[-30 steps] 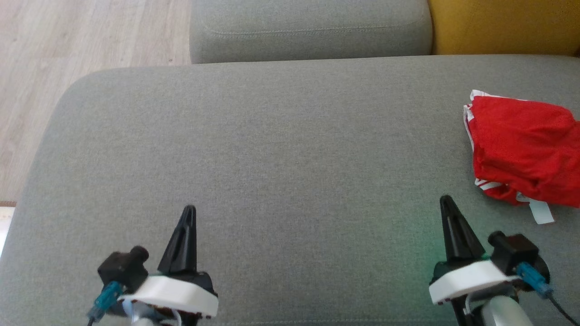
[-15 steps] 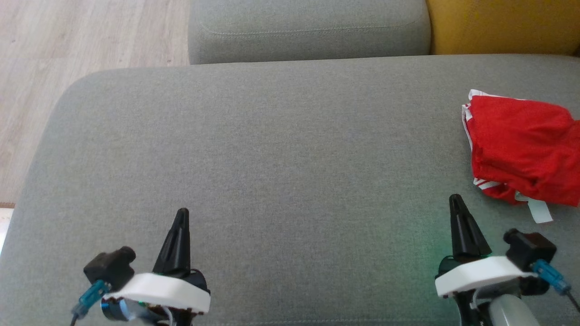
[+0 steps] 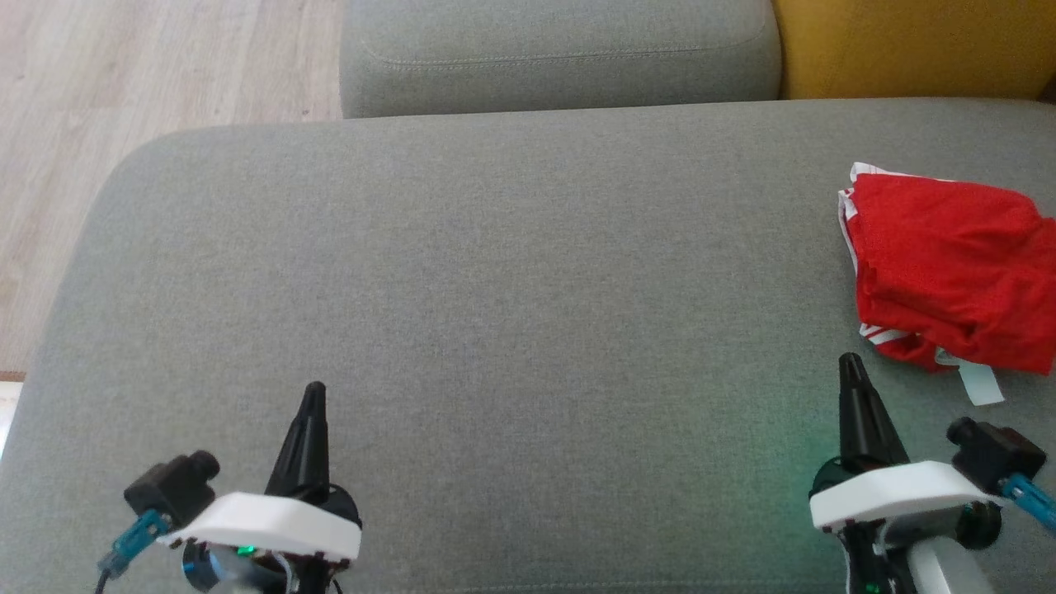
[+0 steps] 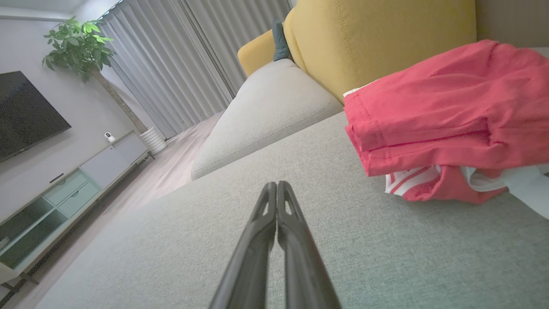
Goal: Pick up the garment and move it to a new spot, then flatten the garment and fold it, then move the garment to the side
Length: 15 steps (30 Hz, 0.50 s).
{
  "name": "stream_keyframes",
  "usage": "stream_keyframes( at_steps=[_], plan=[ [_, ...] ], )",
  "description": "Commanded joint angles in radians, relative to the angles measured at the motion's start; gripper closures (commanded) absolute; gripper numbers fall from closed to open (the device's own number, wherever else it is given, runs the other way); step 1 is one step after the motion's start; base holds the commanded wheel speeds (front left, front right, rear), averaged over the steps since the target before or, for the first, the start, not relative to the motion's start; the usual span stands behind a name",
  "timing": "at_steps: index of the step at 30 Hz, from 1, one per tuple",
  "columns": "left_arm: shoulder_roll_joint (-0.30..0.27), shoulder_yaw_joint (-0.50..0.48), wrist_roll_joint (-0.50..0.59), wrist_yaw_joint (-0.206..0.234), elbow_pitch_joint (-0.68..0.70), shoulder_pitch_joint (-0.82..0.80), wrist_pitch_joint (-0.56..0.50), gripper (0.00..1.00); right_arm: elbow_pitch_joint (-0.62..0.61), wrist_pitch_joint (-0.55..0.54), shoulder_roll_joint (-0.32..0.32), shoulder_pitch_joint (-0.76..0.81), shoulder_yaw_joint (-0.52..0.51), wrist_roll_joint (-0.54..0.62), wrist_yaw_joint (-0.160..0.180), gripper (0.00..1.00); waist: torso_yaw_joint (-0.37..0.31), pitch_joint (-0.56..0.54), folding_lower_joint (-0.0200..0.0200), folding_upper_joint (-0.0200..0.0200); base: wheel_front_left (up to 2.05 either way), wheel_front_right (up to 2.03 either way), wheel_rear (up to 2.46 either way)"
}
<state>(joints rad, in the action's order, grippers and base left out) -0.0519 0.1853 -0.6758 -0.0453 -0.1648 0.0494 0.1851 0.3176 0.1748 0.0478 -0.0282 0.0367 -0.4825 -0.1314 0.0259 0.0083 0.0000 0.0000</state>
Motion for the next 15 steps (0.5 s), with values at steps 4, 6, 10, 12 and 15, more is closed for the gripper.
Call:
stream_keyframes(
  at_steps=[4,6,10,12,15],
  plan=[
    [-0.013,-0.024,-0.050,-0.010,0.025,-0.065,-0.010,1.00,-0.039,-0.014,0.013,-0.047,-0.004,-0.060,0.000,1.00,-0.001,0.000,0.0000,0.0000,0.00,0.00,0.00],
    [-0.014,-0.028,-0.071,-0.012,0.023,-0.066,-0.015,1.00,-0.040,-0.020,0.014,-0.048,-0.006,-0.085,0.000,1.00,-0.002,0.000,0.0000,0.0000,0.00,0.00,0.00],
    [-0.016,-0.040,-0.123,-0.016,0.018,-0.071,-0.028,1.00,-0.042,-0.033,0.015,-0.050,-0.012,-0.146,0.000,1.00,-0.003,-0.001,0.0000,0.0000,0.00,0.00,0.00],
    [-0.017,-0.044,-0.144,-0.018,0.016,-0.073,-0.033,1.00,-0.042,-0.038,0.015,-0.050,-0.015,-0.170,0.000,1.00,-0.003,-0.001,0.0000,0.0000,0.00,0.00,0.00],
    [-0.018,-0.052,-0.175,-0.020,0.012,-0.076,-0.041,1.00,-0.044,-0.047,0.016,-0.051,-0.018,-0.206,0.000,1.00,-0.004,-0.001,0.0000,0.0000,0.00,0.00,0.00]
  ],
)
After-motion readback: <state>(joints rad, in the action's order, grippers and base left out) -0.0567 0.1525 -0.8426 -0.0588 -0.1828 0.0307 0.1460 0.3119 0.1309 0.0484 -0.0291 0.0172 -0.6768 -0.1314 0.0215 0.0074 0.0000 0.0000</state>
